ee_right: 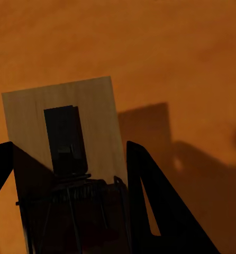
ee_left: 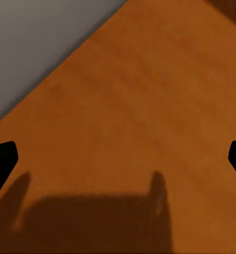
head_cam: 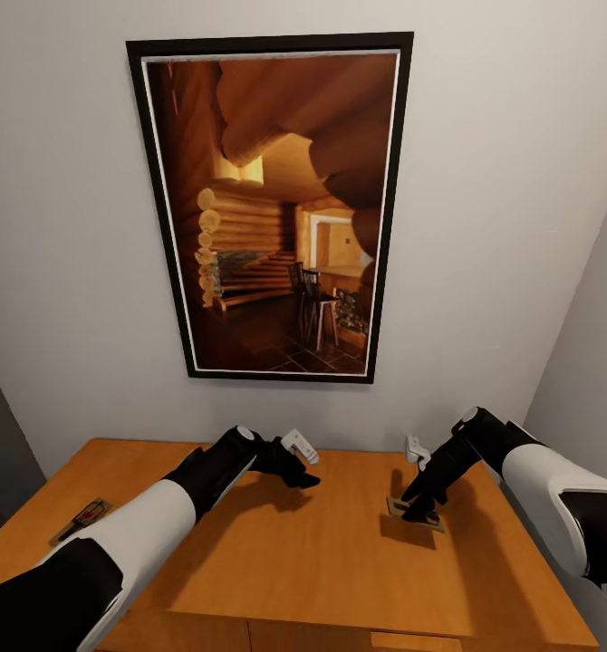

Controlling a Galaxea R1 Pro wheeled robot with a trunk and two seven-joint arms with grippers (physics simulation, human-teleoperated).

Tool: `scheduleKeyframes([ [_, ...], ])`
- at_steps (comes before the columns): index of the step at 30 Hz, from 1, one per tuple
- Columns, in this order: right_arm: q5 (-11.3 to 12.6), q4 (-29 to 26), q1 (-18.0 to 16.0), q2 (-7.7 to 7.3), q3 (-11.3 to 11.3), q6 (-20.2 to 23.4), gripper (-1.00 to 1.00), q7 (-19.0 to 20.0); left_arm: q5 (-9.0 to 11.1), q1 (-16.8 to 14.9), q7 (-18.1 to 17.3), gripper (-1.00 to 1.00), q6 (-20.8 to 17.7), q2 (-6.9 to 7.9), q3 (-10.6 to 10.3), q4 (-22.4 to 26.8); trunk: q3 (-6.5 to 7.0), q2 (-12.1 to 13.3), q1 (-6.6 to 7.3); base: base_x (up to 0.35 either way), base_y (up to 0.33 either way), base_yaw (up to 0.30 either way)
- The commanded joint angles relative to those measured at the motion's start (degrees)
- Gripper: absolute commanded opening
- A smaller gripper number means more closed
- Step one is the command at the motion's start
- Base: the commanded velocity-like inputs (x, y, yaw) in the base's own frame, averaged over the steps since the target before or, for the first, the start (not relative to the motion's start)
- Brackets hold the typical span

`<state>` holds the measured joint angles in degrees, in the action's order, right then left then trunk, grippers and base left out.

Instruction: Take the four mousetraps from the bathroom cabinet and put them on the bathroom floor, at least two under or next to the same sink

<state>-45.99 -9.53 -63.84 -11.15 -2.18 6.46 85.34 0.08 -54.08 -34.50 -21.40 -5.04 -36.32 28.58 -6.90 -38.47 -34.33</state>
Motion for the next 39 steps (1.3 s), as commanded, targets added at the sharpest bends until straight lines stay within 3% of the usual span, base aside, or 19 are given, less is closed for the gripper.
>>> scheduleKeyframes([
  [1,0.11,-0.02,-0.04,-0.02,-0.2,0.98,-1.0,0.35,0.01,-0.06,-0.13,1.0,-0.38,-0.04,-0.07,0.07,-0.1,-0.09,-0.02,0.0,0.0,0.0],
  [19,0.12,0.3,-0.02,-0.05,-0.2,1.01,-1.0,0.35,-0.2,-0.05,-0.12,1.0,-0.55,-0.15,0.02,0.07,-0.1,-0.09,-0.02,0.039,0.055,-0.006],
  [29,0.11,0.3,-0.03,-0.1,-0.2,1.0,-1.0,0.35,-0.26,-0.04,-0.05,1.0,-0.64,-0.03,0.09,0.07,-0.1,-0.09,-0.02,0.187,0.241,-0.227],
  [39,0.11,0.22,-0.04,-0.15,-0.2,0.98,-1.0,0.35,-0.18,-0.05,-0.14,1.0,-0.59,0.1,0.02,0.01,-0.1,-0.09,-0.02,0.013,0.019,-0.264],
])
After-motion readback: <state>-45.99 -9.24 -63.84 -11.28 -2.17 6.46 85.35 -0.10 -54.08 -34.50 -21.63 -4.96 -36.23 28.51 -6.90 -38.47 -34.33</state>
